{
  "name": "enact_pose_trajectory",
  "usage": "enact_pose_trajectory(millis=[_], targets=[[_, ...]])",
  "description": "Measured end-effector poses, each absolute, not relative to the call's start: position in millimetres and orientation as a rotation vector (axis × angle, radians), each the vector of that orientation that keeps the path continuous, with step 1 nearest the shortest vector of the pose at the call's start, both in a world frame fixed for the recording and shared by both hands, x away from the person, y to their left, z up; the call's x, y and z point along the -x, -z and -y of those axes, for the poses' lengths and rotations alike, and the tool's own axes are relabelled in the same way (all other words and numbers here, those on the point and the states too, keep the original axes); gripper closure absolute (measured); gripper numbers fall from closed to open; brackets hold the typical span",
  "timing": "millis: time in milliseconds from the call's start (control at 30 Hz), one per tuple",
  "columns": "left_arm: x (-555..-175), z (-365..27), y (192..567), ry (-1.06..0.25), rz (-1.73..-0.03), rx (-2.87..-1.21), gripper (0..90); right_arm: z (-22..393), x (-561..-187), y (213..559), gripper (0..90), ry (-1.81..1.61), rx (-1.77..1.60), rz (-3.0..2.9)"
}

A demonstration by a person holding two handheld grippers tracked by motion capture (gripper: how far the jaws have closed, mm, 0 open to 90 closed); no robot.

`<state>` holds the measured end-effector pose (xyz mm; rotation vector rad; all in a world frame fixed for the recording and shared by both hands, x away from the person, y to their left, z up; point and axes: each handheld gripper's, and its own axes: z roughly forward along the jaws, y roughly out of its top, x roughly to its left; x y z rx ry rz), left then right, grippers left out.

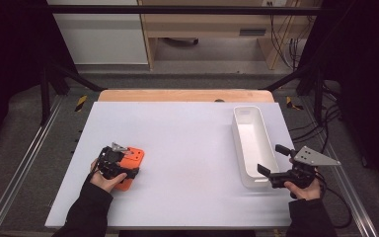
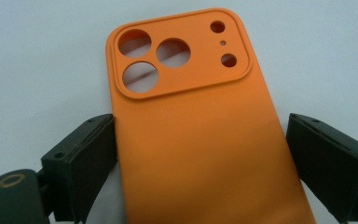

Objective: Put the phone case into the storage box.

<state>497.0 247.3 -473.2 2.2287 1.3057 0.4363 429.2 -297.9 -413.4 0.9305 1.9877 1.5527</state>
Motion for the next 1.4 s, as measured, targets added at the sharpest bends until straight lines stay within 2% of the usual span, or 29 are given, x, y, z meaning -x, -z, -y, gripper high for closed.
enact_pose_trajectory(millis=[1400], targets=[[-494.5,-247.0,470.3,-0.446,-1.355,-2.211,12.0,298.1,-428.3,412.6,0.4,-1.563,-0.928,-1.984]])
